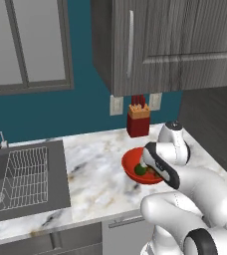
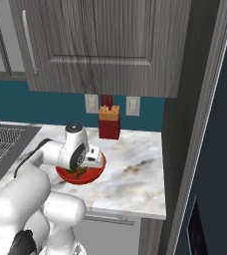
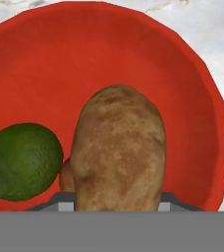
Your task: Take the potato, chicken drumstick, and lime from the freezer and place them in the bowl on the counter.
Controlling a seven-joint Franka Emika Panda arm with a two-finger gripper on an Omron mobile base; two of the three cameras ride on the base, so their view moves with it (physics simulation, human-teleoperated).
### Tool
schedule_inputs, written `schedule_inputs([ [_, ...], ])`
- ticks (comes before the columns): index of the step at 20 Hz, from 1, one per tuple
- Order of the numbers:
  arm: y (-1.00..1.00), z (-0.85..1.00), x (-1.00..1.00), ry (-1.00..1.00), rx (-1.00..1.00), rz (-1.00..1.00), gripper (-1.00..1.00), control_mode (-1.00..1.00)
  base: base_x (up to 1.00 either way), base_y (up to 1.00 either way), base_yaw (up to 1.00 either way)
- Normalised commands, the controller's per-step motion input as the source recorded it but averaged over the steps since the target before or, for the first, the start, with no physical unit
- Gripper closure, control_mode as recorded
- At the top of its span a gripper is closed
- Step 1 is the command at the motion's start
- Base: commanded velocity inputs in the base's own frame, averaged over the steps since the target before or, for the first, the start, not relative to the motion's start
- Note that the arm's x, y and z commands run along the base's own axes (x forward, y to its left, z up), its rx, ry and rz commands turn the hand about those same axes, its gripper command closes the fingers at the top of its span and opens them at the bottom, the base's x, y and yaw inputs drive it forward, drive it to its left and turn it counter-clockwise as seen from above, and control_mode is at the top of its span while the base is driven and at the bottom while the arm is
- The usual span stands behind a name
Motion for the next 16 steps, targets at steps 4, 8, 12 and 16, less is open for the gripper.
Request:
schedule_inputs([
  [4,-0.09,-0.20,0.21,0.00,0.00,0.00,1.00,-1.00,0.00,0.00,0.00],
  [8,-0.07,-0.18,0.15,0.00,0.00,0.00,1.00,-1.00,0.00,0.00,0.00],
  [12,-0.02,-0.09,0.07,0.00,0.00,0.00,-1.00,-1.00,0.00,0.00,0.00],
  [16,0.00,-0.01,0.08,0.01,0.00,0.00,-1.00,-1.00,0.00,0.00,0.00],
])
